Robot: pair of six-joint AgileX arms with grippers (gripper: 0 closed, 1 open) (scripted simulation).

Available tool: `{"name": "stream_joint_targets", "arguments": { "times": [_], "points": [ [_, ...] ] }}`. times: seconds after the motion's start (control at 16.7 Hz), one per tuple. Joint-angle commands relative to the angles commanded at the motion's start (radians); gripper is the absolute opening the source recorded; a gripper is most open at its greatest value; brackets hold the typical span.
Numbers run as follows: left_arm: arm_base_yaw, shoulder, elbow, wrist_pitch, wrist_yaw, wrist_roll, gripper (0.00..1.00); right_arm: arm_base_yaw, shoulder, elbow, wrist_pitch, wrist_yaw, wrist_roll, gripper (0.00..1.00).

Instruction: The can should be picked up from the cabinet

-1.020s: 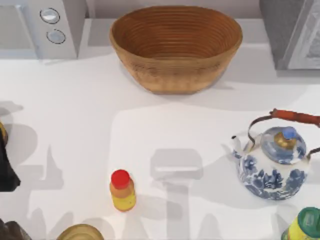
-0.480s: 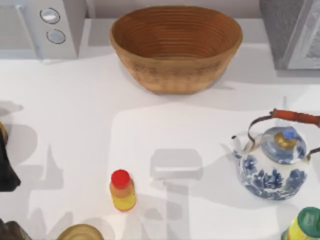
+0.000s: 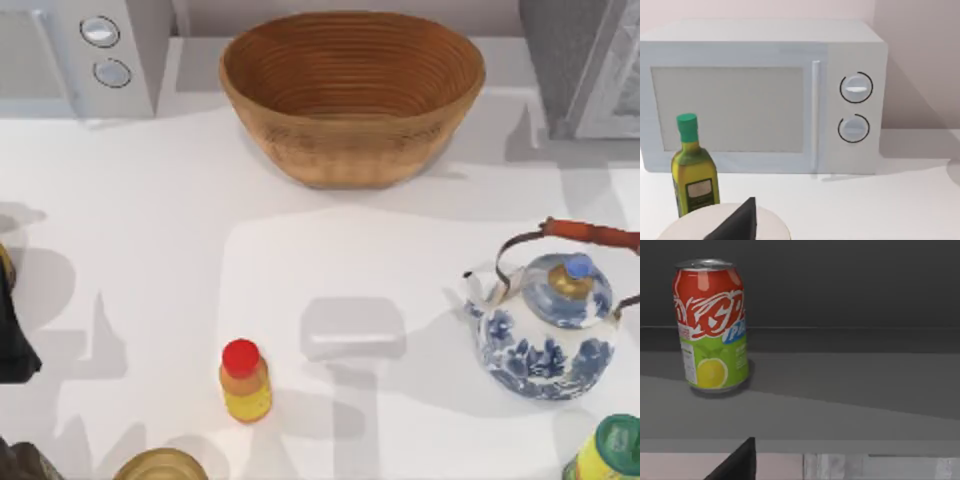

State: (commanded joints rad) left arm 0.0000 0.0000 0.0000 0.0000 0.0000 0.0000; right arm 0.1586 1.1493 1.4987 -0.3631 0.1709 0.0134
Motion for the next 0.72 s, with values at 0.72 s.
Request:
{"name": "stream_joint_targets", "arguments": {
  "times": [0.72],
  "points": [
    [0.000,0.000,0.000,0.000,0.000,0.000,1.00,0.025,0.176,0.240,-0.050,0.028,0.002,1.00]
  ]
}}
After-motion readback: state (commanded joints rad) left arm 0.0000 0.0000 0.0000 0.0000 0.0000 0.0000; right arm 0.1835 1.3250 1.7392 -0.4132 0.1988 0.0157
